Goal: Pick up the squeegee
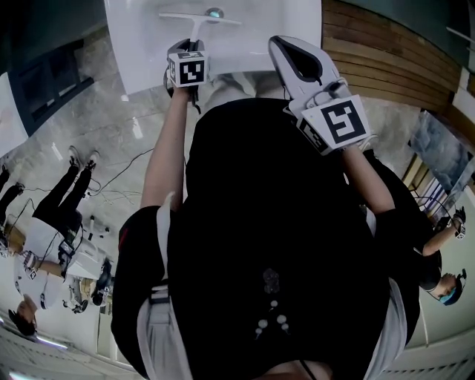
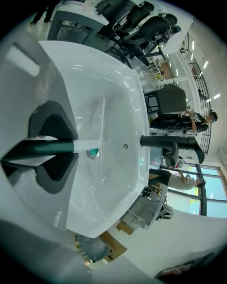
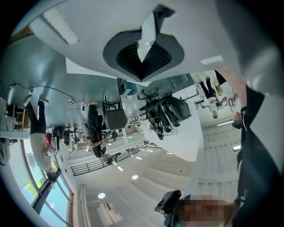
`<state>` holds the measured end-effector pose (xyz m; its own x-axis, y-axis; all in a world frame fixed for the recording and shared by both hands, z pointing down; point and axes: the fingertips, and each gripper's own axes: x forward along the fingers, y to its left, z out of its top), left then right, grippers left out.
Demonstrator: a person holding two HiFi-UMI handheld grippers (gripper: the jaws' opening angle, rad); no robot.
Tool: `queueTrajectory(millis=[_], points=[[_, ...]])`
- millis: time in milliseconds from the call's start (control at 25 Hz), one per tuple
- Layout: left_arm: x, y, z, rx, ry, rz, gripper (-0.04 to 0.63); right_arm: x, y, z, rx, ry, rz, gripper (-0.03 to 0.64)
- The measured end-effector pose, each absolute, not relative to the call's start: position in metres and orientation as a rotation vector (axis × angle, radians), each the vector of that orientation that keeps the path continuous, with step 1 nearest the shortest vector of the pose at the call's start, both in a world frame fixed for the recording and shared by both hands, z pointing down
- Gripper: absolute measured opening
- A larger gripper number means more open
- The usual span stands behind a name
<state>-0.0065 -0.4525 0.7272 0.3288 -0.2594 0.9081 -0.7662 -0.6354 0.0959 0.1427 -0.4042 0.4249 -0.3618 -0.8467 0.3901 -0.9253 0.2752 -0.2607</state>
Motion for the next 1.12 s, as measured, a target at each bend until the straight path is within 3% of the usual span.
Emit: queueTrajectory(millis=[1120], points=[[-0.054, -0.434, 0.572, 2.359, -1.128, 0.779, 0.106, 0.069, -0.363, 0.408, 1.649, -2.440, 0.592, 0.002]])
